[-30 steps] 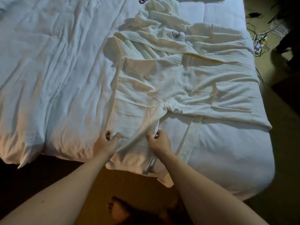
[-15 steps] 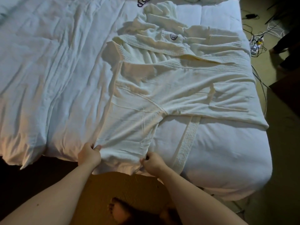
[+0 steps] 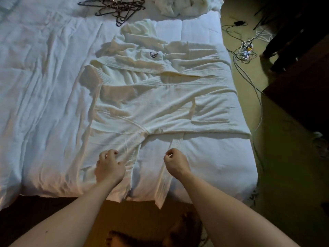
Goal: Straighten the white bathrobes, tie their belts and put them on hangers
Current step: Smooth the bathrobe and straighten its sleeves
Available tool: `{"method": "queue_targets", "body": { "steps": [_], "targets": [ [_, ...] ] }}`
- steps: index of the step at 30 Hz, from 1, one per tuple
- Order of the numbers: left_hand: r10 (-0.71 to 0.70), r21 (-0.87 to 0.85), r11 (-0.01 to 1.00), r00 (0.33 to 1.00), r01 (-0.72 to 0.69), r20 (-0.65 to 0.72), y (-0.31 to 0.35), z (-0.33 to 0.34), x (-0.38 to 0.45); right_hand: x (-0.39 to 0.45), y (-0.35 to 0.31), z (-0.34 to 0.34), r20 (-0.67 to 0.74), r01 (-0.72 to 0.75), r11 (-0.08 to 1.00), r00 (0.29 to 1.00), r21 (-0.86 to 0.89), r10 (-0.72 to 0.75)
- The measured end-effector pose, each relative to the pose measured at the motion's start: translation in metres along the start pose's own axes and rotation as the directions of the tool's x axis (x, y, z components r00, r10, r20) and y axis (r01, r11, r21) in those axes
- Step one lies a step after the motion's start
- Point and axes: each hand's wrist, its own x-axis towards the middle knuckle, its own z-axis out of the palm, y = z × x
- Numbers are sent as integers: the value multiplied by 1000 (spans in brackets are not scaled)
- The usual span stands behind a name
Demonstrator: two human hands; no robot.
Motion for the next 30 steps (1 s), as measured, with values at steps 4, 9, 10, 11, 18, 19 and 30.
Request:
{"method": "queue_targets", "body": {
  "steps": [4,9,10,11,18,19,30],
  "targets": [
    [126,-7,992,989,-126,82,60,9,-12,3,26,-67,-21,-51,999,998,16,52],
    [282,11,958,949,-286,140,135,29,-13,20,56,-135,-90,-107,990,989,92,116],
    [320,41,944,937,-328,140,149,34,-10,26,64,-144,-109,-122,987,985,102,133],
    [358,73,926,924,-369,137,162,40,-6,33,71,-153,-133,-128,988,981,91,140],
    [612,367,680,767,-635,193,212,71,52,89,104,-200,-337,-121,825,938,-551,-87],
    [617,408,643,754,-648,225,219,75,57,95,105,-202,-315,-104,776,940,-623,-127],
    [688,537,344,596,-770,414,243,99,91,155,97,-182,-112,50,617,969,-786,-221]
  ]
}}
